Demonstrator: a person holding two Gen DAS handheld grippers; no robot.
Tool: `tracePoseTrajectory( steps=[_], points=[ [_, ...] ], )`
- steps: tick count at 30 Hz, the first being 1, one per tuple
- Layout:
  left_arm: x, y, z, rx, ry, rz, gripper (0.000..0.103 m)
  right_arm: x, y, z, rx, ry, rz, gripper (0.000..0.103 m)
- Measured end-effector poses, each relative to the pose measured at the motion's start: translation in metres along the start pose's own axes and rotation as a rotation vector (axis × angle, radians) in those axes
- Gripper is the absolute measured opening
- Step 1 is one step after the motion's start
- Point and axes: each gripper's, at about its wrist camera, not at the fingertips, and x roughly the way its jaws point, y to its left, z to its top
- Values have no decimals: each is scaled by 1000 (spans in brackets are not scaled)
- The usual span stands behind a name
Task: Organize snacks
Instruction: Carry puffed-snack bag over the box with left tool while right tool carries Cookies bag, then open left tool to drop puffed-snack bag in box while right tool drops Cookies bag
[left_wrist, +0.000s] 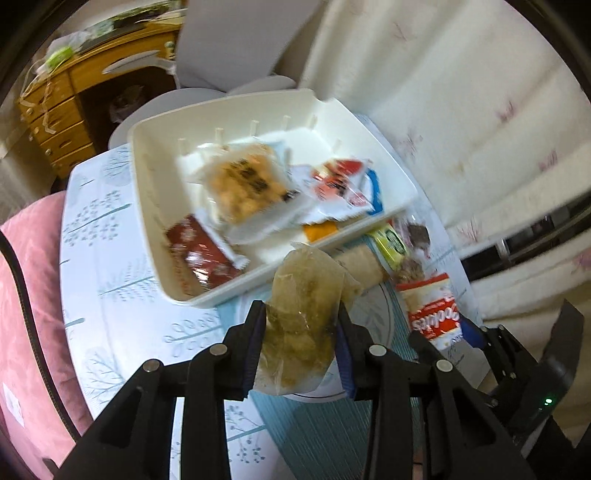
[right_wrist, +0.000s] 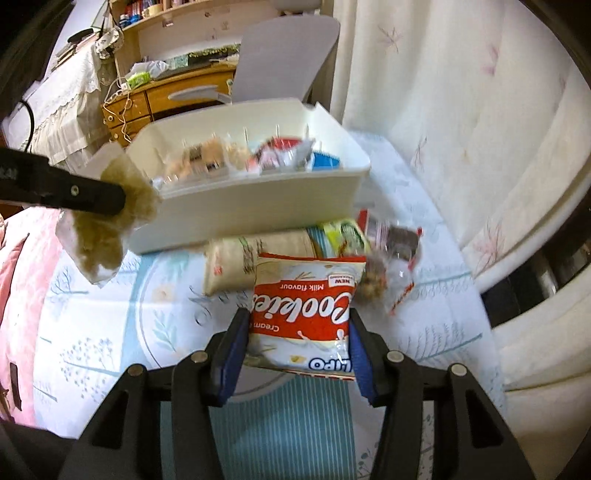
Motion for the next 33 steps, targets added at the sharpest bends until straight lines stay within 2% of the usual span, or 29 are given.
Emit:
tracePoseTrajectory(
  steps=[4, 12, 18, 24, 25, 26, 27, 28, 29, 33],
  points=[
    [-8, 26, 10, -78, -33, -14, 34, -10, 12, 22, -6, -20, 1, 51],
    [-14, 69, 27, -190, -153, -60, 34, -17, 41, 75, -63, -61, -1, 51],
    [-12, 83, 34, -246, -206, -99, 34, -11, 62, 111, -101, -87, 37, 51],
    [-10, 85, 33, -278, -194, -101, 34, -4, 75, 137, -138, -117, 45, 52],
    [-10, 83, 32, -279, -195, -101, 35, -3, 75, 140, -136, -124, 48, 52],
    [-11, 82, 32, -273, -194, -96, 45, -2, 74, 142, -127, -131, 55, 54],
    [-12, 80, 32, -263, -189, -83, 52, 0, 72, 143, -118, -129, 59, 62],
    [-12, 78, 32, -258, -187, -71, 65, 4, 71, 145, -106, -112, 66, 68],
    [-14, 76, 30, -253, -189, -49, 67, 7, 69, 145, -100, -100, 71, 77],
    [-22, 71, 22, -268, -207, -25, 70, 14, 60, 143, -63, -77, 78, 78]
  ],
)
